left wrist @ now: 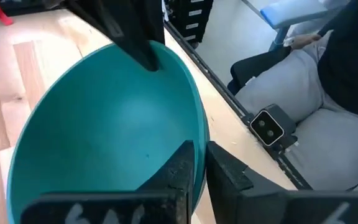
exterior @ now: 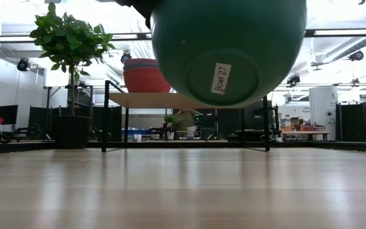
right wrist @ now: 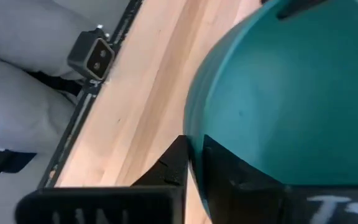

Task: Place and stack bowls onto a shelf
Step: Stack the large green bowl on top of the large pink bowl on the shelf

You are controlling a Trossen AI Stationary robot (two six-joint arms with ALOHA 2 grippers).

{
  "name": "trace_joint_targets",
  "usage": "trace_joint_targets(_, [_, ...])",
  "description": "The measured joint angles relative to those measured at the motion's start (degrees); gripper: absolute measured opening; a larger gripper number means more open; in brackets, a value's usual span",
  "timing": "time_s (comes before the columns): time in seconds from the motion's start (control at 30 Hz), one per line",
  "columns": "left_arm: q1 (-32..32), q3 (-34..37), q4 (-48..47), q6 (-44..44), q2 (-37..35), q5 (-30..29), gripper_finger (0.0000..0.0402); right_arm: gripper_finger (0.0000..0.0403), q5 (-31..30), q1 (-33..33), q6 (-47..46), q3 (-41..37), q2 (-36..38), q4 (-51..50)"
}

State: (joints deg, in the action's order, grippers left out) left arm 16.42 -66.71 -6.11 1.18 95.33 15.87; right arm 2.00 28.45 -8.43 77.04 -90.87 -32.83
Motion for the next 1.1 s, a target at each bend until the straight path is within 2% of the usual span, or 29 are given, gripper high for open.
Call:
trace_joint_targets(0.27, [0.5,0.01,0.21,-2.67,-0.13,-2.08,0.0002,0.0118,-3.72,-0.36,-2.12,-0.02,0.12,0.97])
trace_joint_targets(0.43, [0.71,-2.82,-4.52,-2.95,-0.31,-2.59,0.0001,0.017,-3.95,-0.44,-0.94,-0.02,1.56,0.53])
trace_joint_targets(0.53, [0.8,-5.71,-8.66,-2.68,-0.36,-2.51,0.0,0.0186,-3.82,-0.35,-0.45,-0.1,3.44,0.42])
trace_joint_targets(0.7, [0.8,-10.92,-16.71,-0.26,-0.42,-3.17,0.0,0.0188,-3.67,-0.33,0.53,-1.37,8.12,0.05])
trace_joint_targets(0.9, [0.71,-19.5,-33.11,2.19,-0.44,-14.44,0.0,0.0187,-3.31,-0.03,0.55,-4.75,16.3,0.98])
trace_joint_targets(1.1, [0.34,-27.97,-46.14,6.93,-0.44,-24.84,0.0,0.0187,-6.53,0.48,3.08,-13.05,23.59,8.93])
